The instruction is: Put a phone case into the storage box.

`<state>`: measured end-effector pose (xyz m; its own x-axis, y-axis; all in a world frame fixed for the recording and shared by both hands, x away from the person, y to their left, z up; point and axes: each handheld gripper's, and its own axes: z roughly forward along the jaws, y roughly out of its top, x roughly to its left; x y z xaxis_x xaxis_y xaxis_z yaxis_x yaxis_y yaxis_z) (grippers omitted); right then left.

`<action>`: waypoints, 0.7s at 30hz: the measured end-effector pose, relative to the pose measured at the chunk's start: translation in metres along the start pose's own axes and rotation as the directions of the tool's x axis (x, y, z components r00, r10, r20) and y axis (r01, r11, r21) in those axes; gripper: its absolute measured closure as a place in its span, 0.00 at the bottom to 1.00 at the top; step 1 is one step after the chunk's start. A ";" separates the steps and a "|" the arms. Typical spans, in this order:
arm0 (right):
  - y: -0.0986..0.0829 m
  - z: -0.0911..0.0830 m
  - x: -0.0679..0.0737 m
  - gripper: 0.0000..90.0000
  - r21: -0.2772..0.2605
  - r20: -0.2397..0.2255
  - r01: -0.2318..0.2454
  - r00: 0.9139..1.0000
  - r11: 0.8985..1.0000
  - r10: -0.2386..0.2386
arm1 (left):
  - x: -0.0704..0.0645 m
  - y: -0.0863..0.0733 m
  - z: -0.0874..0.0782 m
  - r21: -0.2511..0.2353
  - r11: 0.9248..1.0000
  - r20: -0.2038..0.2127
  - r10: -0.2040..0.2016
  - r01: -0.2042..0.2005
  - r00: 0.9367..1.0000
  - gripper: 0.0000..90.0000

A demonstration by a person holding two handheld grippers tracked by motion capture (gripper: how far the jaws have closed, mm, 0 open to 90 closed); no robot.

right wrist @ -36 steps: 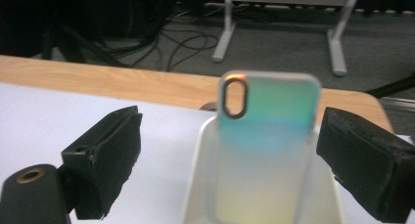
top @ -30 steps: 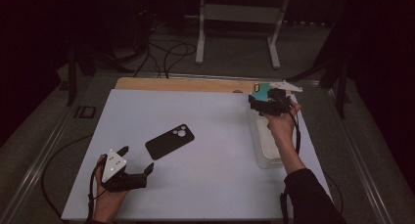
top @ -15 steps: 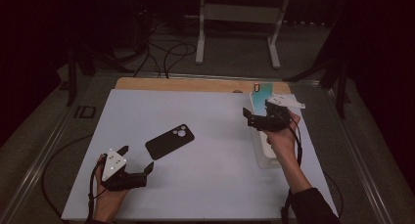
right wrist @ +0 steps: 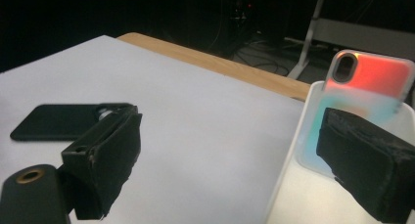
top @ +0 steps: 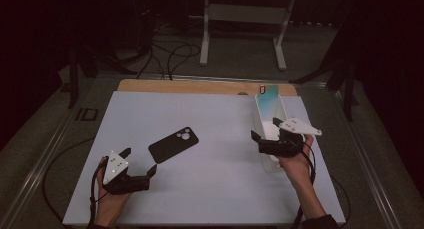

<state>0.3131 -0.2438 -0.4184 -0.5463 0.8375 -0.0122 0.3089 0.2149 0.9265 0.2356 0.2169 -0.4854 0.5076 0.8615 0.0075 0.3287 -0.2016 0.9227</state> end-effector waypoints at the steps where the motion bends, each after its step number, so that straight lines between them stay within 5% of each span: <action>1: -0.006 -0.007 0.002 0.10 -0.011 -0.004 0.004 1.000 1.000 -0.004 | 0.000 0.002 -0.001 0.000 1.000 -0.001 -0.004 0.004 1.000 0.00; 9: -0.026 -0.023 0.007 0.10 -0.053 -0.030 0.011 0.999 0.999 -0.012 | 0.003 0.007 -0.002 -0.010 1.000 0.002 -0.012 0.012 1.000 0.00; 21: -0.067 -0.042 0.008 0.10 -0.102 -0.055 -0.052 0.997 0.993 0.047 | 0.008 0.014 0.001 0.002 1.000 0.022 0.000 0.000 1.000 0.00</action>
<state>0.2552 -0.2725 -0.4648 -0.5735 0.8175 0.0518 0.2557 0.1185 0.9595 0.2447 0.2205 -0.4727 0.5252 0.8510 -0.0016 0.3304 -0.2023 0.9219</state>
